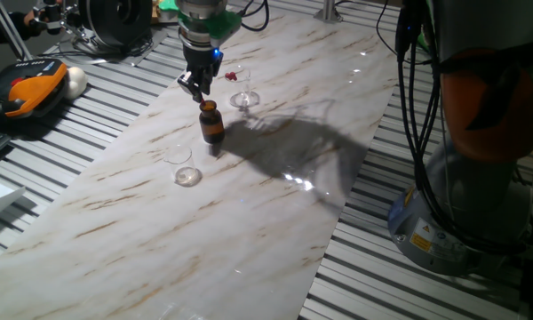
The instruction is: Transfer liquid using a dropper
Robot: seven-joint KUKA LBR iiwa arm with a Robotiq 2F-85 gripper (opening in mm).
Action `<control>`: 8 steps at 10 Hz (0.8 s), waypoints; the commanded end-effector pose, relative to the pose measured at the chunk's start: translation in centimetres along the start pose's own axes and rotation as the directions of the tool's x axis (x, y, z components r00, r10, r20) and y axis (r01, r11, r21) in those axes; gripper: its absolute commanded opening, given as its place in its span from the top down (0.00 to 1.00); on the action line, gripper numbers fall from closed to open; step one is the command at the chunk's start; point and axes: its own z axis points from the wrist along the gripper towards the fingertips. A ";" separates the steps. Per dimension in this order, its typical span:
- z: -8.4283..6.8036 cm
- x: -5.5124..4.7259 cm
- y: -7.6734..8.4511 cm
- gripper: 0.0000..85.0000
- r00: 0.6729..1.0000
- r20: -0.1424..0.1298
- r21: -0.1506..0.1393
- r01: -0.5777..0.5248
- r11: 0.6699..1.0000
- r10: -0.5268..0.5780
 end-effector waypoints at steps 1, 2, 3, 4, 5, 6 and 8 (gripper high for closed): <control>0.0 0.0 0.0 0.60 1.000 -0.001 -0.001 0.000 1.000 0.000; 0.1 0.1 0.0 0.60 1.000 -0.001 -0.001 0.000 1.000 0.000; 0.3 0.1 0.0 0.60 1.000 -0.001 -0.001 0.000 1.000 0.000; 0.4 0.1 0.0 0.60 1.000 0.001 -0.001 0.001 1.000 -0.001; 0.5 0.1 0.0 0.60 1.000 0.000 -0.002 0.001 1.000 -0.001; 0.5 0.1 0.1 0.60 1.000 0.000 -0.002 0.003 1.000 -0.003; 0.7 0.2 0.1 0.60 1.000 0.000 -0.002 0.006 1.000 -0.006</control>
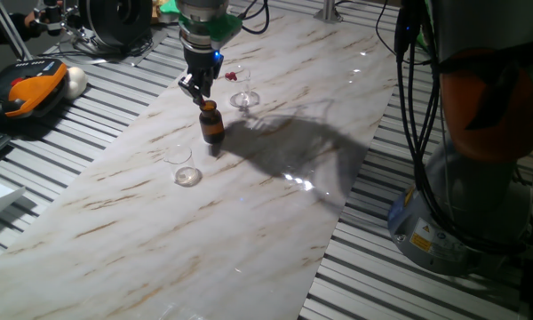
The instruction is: Transfer liquid using a dropper
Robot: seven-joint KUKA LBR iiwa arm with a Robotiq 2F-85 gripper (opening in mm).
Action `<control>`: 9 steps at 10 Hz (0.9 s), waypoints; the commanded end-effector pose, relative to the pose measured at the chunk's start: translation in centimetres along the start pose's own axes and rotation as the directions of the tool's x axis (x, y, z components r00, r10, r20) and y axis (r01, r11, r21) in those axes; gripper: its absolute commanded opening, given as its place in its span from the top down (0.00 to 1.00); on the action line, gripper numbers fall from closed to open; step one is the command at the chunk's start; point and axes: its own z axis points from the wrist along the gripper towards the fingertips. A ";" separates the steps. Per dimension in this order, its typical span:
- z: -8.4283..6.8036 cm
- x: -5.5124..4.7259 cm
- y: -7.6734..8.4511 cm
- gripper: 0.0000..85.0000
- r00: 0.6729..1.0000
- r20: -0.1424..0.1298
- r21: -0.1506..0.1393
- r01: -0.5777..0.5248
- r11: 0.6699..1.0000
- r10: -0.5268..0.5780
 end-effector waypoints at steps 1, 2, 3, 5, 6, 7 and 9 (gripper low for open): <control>0.1 0.0 0.0 0.60 1.000 0.000 -0.001 0.001 1.000 -0.001; 0.2 0.0 0.1 0.60 1.000 0.001 -0.001 0.001 1.000 -0.001; 0.2 0.0 0.2 0.60 1.000 0.001 -0.001 0.001 1.000 -0.001; 0.2 0.0 0.3 0.60 1.000 0.001 -0.004 -0.002 1.000 0.002; 0.1 0.0 0.3 0.80 1.000 0.000 -0.004 -0.002 1.000 0.002; 0.1 0.0 0.3 0.80 1.000 0.000 -0.004 0.000 1.000 0.000; 0.1 -0.1 0.4 0.80 1.000 0.000 -0.002 0.000 1.000 0.000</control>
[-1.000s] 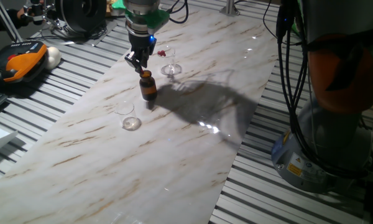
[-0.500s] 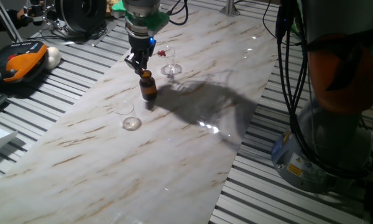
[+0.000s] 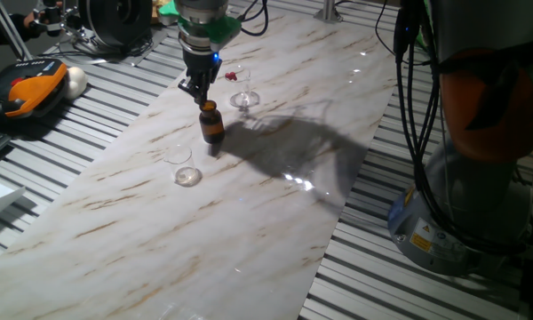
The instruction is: Transfer liquid using a dropper
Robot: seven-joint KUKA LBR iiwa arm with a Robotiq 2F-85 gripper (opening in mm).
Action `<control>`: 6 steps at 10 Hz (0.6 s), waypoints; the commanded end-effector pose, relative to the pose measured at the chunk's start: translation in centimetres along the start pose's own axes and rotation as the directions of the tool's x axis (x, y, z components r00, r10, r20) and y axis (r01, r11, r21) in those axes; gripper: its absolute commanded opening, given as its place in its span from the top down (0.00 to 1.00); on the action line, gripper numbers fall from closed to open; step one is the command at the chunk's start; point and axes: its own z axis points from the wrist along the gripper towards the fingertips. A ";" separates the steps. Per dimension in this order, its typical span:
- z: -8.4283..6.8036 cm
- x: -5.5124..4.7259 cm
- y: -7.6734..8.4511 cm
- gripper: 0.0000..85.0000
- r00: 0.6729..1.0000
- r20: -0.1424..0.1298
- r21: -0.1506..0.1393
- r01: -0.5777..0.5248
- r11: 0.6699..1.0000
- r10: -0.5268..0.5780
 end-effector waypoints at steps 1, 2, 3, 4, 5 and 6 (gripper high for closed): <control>0.0 0.0 0.0 0.80 1.000 0.000 0.000 0.000 1.000 0.000; 0.0 0.0 0.0 0.80 1.000 -0.002 0.000 0.000 1.000 0.000; -0.1 0.0 0.0 0.80 1.000 -0.003 0.000 0.002 1.000 -0.002; -0.1 0.0 0.0 0.80 1.000 -0.003 0.002 0.002 1.000 -0.002; -0.2 -0.1 0.0 0.80 1.000 -0.003 0.005 0.003 1.000 -0.003; -0.3 -0.1 0.0 0.80 1.000 -0.006 0.007 0.003 1.000 -0.003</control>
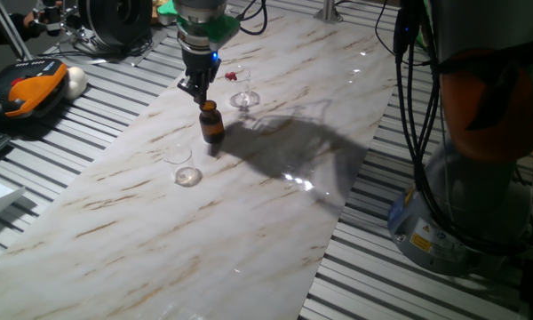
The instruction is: Transfer liquid using a dropper
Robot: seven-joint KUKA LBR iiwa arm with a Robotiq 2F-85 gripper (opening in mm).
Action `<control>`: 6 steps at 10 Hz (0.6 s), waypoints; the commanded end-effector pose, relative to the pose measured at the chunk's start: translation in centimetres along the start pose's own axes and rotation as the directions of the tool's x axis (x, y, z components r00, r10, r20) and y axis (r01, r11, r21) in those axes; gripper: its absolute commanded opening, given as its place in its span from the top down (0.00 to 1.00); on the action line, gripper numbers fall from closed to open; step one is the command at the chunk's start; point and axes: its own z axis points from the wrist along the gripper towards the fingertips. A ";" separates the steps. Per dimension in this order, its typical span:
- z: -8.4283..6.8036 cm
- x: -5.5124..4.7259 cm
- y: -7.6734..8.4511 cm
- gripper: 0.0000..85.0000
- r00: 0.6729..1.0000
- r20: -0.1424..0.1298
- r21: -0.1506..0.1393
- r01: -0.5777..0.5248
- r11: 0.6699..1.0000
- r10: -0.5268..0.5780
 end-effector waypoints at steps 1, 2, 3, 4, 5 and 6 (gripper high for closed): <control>-0.1 0.0 0.0 0.80 1.000 -0.003 0.000 -0.001 1.000 0.001; -0.3 -0.1 0.0 0.60 1.000 -0.004 0.005 0.000 1.000 0.000; -0.5 -0.2 0.0 0.60 1.000 -0.005 0.008 -0.001 1.000 0.001; -0.8 -0.3 0.0 0.60 1.000 -0.008 0.008 -0.001 1.000 0.001; -1.0 -0.3 0.0 0.60 1.000 -0.014 0.010 -0.002 1.000 0.002; -1.0 -0.3 0.0 0.60 1.000 -0.014 0.012 -0.002 1.000 0.002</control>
